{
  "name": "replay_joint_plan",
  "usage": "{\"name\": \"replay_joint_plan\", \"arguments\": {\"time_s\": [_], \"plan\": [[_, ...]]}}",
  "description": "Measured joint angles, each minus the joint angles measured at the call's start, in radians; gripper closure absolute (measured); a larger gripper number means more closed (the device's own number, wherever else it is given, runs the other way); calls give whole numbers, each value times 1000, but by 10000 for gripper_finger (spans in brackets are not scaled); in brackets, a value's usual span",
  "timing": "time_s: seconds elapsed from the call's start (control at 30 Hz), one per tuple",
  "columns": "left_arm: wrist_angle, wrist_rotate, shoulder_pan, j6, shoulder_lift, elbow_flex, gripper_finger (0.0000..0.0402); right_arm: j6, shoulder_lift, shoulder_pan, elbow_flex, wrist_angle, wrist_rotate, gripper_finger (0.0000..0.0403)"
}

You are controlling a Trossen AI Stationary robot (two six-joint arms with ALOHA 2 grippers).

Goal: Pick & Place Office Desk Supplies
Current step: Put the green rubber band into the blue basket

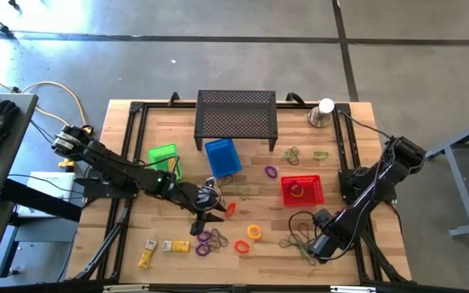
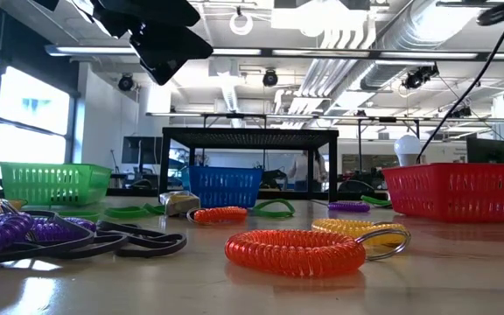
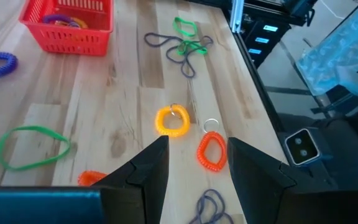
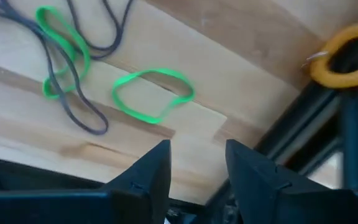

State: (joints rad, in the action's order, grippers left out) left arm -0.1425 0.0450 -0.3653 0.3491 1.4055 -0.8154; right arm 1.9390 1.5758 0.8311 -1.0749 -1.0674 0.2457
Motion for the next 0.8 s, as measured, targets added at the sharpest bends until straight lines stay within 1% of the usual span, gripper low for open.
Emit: {"name": "replay_joint_plan", "arguments": {"time_s": [0.07,0.17,0.37,0.5,0.6,0.63,0.73,0.8], "plan": [[0,0,0,-18,0,0,245,18,0,6,32,43,-21,262],[2,0,0,-57,0,0,245,-4,0,7,71,47,-62,262],[3,0,0,-65,0,0,245,-26,0,20,120,75,-61,262],[3,2,6,-69,0,0,245,6,0,23,155,190,-72,262],[3,2,17,-115,0,0,245,11,0,31,174,251,-77,262],[3,2,20,-127,0,0,245,4,0,35,175,260,-86,262],[3,2,32,-152,0,0,245,-22,0,54,175,265,-162,262],[3,2,40,-155,0,0,245,-39,0,72,175,265,-185,262]]}}
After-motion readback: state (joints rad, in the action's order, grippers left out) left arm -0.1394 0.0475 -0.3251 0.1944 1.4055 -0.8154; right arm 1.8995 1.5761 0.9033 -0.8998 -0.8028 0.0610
